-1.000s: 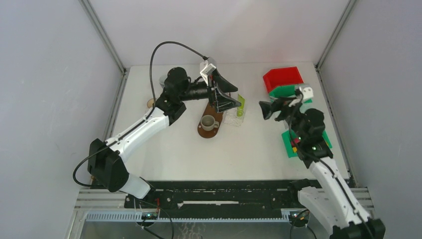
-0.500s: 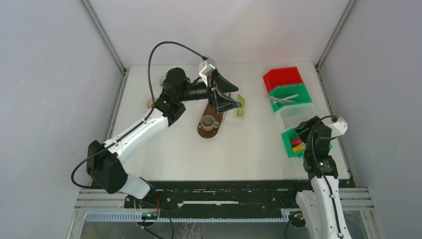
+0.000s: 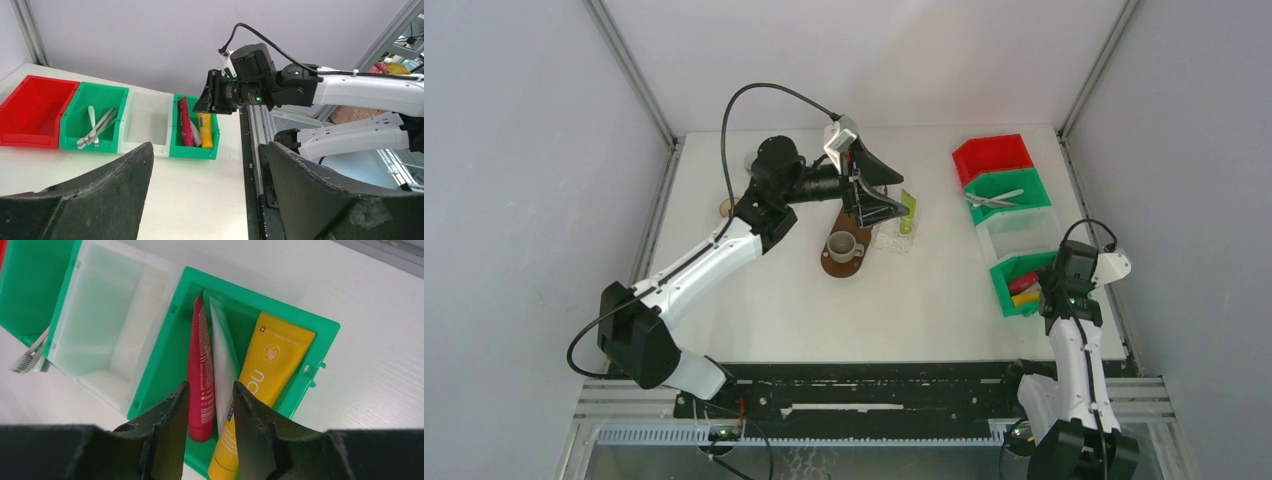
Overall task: Prepare toiletry sets of a toothbrush and toothpaste on the tray
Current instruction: Pick up the toothpaste from the storage box.
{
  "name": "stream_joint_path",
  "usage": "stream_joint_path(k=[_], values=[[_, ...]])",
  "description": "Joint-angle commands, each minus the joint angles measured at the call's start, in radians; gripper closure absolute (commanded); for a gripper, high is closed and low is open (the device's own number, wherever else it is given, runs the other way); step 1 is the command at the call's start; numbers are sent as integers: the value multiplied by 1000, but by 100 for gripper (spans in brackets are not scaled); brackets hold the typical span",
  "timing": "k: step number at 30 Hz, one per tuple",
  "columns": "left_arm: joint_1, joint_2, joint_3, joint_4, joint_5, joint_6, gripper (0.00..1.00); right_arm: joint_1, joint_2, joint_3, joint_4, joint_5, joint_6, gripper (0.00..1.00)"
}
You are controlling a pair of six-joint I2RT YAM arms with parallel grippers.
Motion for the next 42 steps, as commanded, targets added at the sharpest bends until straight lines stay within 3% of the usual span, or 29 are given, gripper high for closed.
stream_joint_path(k=[1, 30, 36, 42], values=[[-2, -37, -29, 47, 15, -5, 12, -28, 40, -21, 141, -42, -9, 56], [0, -38, -33, 48, 12, -2, 11, -76, 300, -41, 333, -118, -9, 62], [-1, -38, -31, 47, 12, -5, 11, -77, 273, -55, 344, -124, -20, 78], [-2, -38, -29, 40, 11, 0, 11, -77, 138, -57, 300, -115, -44, 95]])
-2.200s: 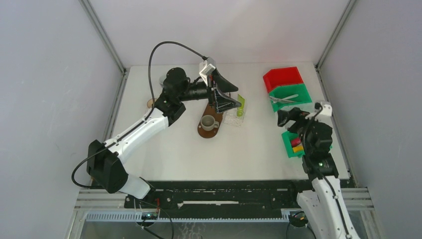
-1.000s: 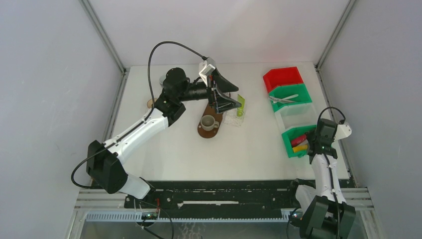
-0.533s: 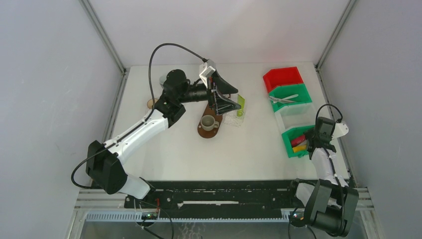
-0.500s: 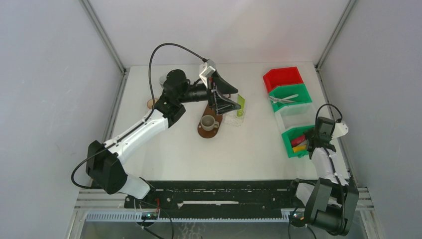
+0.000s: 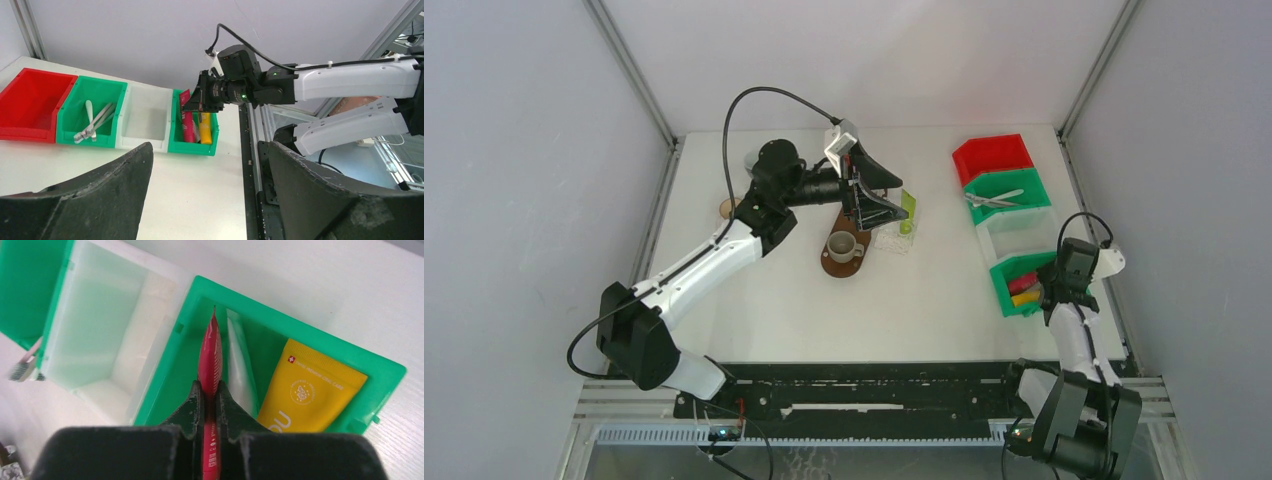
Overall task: Prepare toiletry sets of a toothbrush and toothpaste on the tray
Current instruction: Pick up the toothpaste from the storage box.
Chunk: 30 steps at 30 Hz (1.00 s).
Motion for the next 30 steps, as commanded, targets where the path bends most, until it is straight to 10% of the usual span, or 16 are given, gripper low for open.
stream_joint_path(k=[1, 17, 30], values=[[-4, -32, -1, 32, 12, 0, 11, -5, -127, 4, -12, 11, -20, 97], [-37, 3, 87, -138, 25, 86, 12, 39, -506, 84, -182, -171, -41, 100], [-98, 77, 119, -40, 106, 3, 9, 263, -551, 121, 267, -610, -48, 100]])
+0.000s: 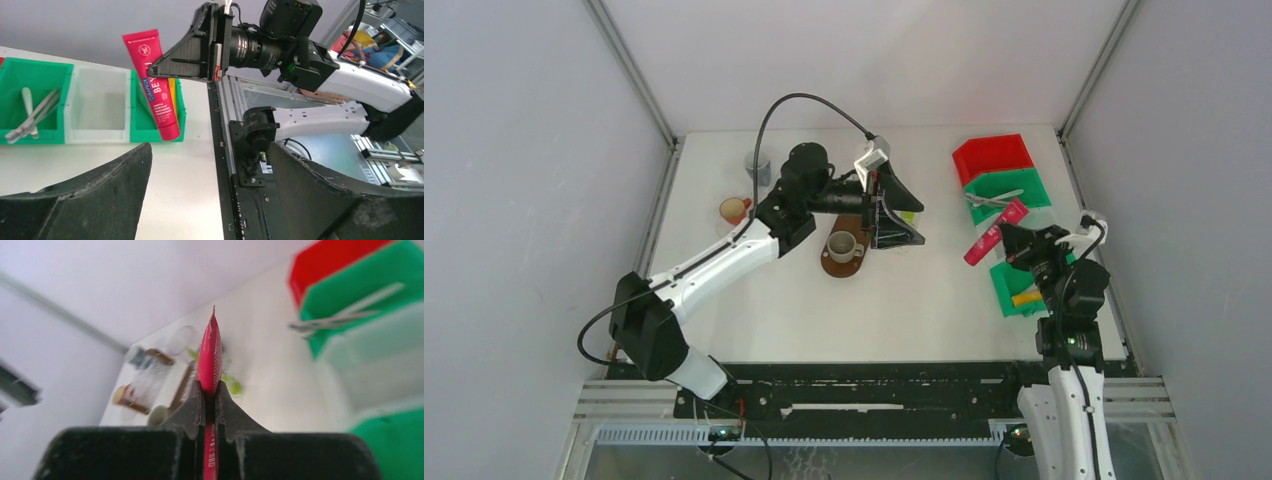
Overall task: Prepare toiletry sets of a toothbrush and toothpaste on the tray
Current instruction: Pick up the toothpaste from the storage box.
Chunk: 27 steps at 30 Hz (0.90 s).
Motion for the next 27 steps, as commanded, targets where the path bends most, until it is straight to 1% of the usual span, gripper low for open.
stream_joint_path(k=[1, 8, 13, 18, 20, 22, 24, 27], values=[[-10, 28, 59, 109, 51, -54, 9, 60, 24, 74, 292, -195, 2, 100], [-10, 76, 48, 228, 41, -132, 7, 107, 62, 108, 470, -314, 42, 100], [-18, 104, 26, 420, 56, -265, 7, 136, 96, 115, 582, -355, 72, 100], [-28, 148, 35, 525, 60, -351, 10, 194, 136, 131, 649, -367, 64, 100], [-33, 159, 43, 543, 62, -387, 12, 227, 153, 145, 661, -369, 49, 100], [-36, 165, 47, 544, 64, -390, 14, 256, 171, 161, 667, -368, 35, 100], [-38, 172, 53, 544, 67, -397, 18, 281, 185, 179, 661, -364, 19, 100], [-43, 178, 60, 545, 80, -401, 21, 314, 204, 196, 656, -353, 1, 100]])
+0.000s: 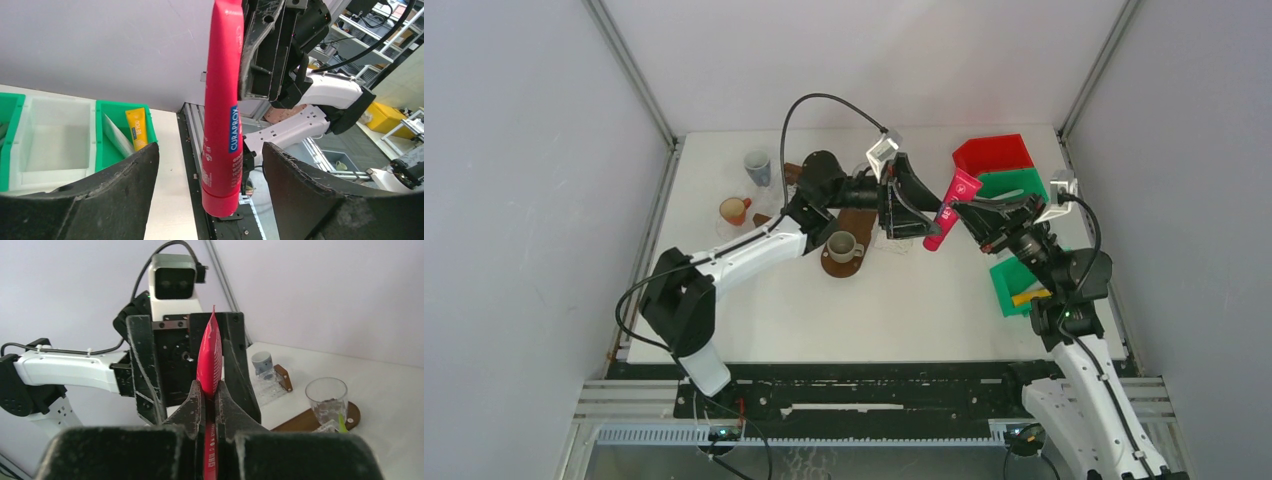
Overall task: Prepare toiletry sets of a toothbrush and toothpaste on the tray
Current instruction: Pick up the toothpaste from the storage box.
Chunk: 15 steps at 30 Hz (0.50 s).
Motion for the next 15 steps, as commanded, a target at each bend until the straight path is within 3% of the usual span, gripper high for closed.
stream_joint_path(k=[1, 8, 13, 15], values=[[-14, 1, 60, 67, 32, -37, 22, 47, 17, 73, 74, 13, -43, 100], [-27, 9, 66, 120, 68, -78, 39, 86, 37, 99, 43, 21, -84, 100], [-27, 13, 70, 158, 91, -102, 77, 97, 43, 115, -4, 22, -118, 100], [-25, 13, 70, 159, 97, -99, 88, 98, 47, 129, -38, 13, -136, 94]])
